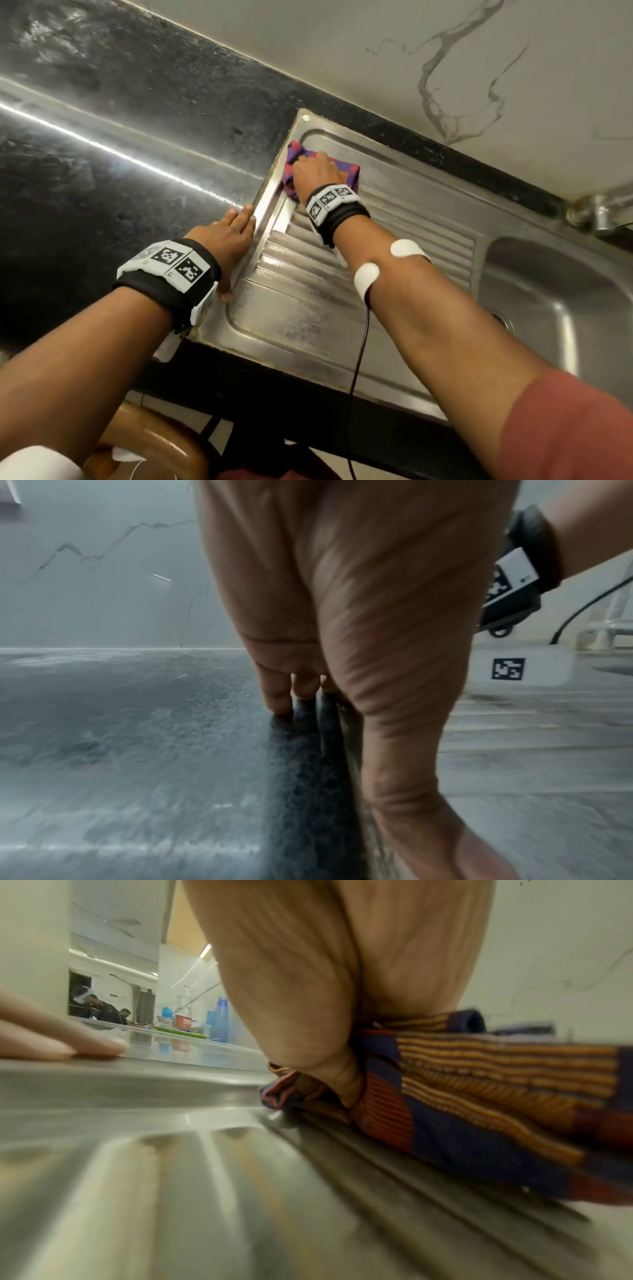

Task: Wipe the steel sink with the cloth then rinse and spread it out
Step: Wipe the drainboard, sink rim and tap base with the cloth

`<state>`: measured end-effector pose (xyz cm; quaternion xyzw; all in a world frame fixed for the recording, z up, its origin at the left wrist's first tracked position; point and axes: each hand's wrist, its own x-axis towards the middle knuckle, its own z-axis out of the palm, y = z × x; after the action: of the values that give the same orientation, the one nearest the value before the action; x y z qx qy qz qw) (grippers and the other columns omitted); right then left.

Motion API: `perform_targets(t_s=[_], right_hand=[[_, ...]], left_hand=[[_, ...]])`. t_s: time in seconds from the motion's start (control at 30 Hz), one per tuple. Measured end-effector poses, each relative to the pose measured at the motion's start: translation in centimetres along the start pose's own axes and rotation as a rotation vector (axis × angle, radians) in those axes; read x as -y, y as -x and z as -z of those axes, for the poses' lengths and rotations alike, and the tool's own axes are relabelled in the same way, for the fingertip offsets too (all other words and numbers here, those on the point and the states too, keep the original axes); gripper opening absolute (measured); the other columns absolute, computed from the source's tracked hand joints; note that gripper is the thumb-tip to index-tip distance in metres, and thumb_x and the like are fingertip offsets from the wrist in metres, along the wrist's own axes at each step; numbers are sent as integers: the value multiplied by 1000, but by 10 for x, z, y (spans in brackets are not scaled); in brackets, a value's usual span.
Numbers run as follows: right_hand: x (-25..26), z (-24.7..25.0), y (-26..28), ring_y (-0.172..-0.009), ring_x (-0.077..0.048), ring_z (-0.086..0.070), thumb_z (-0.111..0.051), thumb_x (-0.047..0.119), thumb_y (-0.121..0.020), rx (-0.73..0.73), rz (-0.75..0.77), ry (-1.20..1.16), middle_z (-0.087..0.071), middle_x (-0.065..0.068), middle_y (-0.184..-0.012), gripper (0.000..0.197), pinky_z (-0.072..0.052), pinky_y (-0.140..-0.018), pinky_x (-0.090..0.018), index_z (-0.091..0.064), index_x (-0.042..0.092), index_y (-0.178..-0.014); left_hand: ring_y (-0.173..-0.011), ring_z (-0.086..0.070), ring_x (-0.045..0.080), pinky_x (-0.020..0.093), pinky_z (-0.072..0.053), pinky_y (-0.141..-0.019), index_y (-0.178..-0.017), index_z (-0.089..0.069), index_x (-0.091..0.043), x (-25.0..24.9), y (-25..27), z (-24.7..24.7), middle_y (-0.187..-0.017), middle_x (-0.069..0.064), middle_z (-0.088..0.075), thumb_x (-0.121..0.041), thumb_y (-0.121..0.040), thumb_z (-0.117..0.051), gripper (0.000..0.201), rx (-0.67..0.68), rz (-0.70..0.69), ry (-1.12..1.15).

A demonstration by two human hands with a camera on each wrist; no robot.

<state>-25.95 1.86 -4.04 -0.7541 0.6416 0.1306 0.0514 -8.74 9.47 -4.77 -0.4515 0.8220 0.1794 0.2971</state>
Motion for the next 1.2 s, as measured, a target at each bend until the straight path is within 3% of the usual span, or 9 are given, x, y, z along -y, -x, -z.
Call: perform_targets(t_s=[0.2, 0.43, 0.5, 0.57, 0.63, 0.87, 1.0, 1.13, 1.2], right_hand=[[-11, 7, -16, -124, -36, -45, -36, 6, -95, -1, -22, -26, -58, -14, -127, 34, -42, -98, -46, -58, 5, -120], [16, -2, 52, -113, -34, -56, -42, 11, -92, -13, 85, -60, -62, -10, -117, 29, -48, -86, -43, -63, 10, -113], [29, -12, 79, -114, -31, -53, -42, 14, -94, -19, 148, -49, -61, -6, -120, 29, -45, -85, -41, -60, 14, -116], [41, -28, 100, -119, -30, -46, -44, 18, -94, -24, 212, -21, -55, -3, -129, 32, -41, -89, -40, -57, 16, -123], [48, -43, 108, -131, -32, -36, -45, 16, -93, -18, 211, -50, -44, -6, -144, 43, -35, -101, -42, -46, 12, -136], [44, -45, 74, -144, -36, -21, -40, 19, -98, 31, 74, -109, -22, -14, -156, 56, -25, -116, -46, -22, 2, -148], [21, -29, 31, -140, -35, -28, -39, 14, -96, 37, 7, -124, -32, -14, -151, 49, -32, -112, -46, -33, 0, -143], [4, -23, 4, -127, -33, -44, -50, 9, -90, 44, 66, -89, -48, -15, -138, 42, -37, -108, -41, -49, 1, -131], [0, -22, 3, -124, -32, -47, -47, 3, -90, 12, 58, -128, -51, -14, -133, 39, -41, -104, -40, -50, 0, -129]], left_hand=[[-147, 9, 31, 47, -24, -116, -148, 16, -3, 0, 2, 1, -156, 11, 24, -36, -45, -92, 153, 10, 9, 16], [-147, 6, 33, 49, -24, -116, -148, 13, -2, -8, 11, 13, -157, 12, 21, -29, -45, -93, 151, 60, 36, 13], [-147, 4, 33, 49, -23, -116, -149, 12, -2, -14, 16, 17, -158, 11, 19, -20, -69, -82, 124, 52, 49, 25], [-147, 2, 33, 50, -22, -116, -150, 9, -2, -21, 19, 21, -158, 13, 16, -8, -93, -51, 83, 20, 63, 55], [-147, 2, 33, 51, -22, -115, -150, 9, -3, -26, 21, 24, -159, 13, 15, -6, -97, -40, 72, 18, 72, 47], [-148, 2, 32, 50, -24, -115, -150, 6, -1, -30, 20, 23, -159, 14, 14, -1, -95, -41, 72, 22, 96, 4], [-147, 2, 33, 52, -28, -113, -149, 5, 1, -26, 16, 20, -158, 14, 16, 3, -90, -51, 81, 27, 95, -11], [-147, 5, 32, 51, -28, -113, -149, 10, 1, -20, 12, 18, -157, 13, 21, -17, -67, -83, 125, 86, 88, -28], [-147, 5, 33, 52, -29, -113, -148, 10, 1, -20, 11, 17, -157, 13, 21, -12, -74, -78, 116, 78, 93, -12]])
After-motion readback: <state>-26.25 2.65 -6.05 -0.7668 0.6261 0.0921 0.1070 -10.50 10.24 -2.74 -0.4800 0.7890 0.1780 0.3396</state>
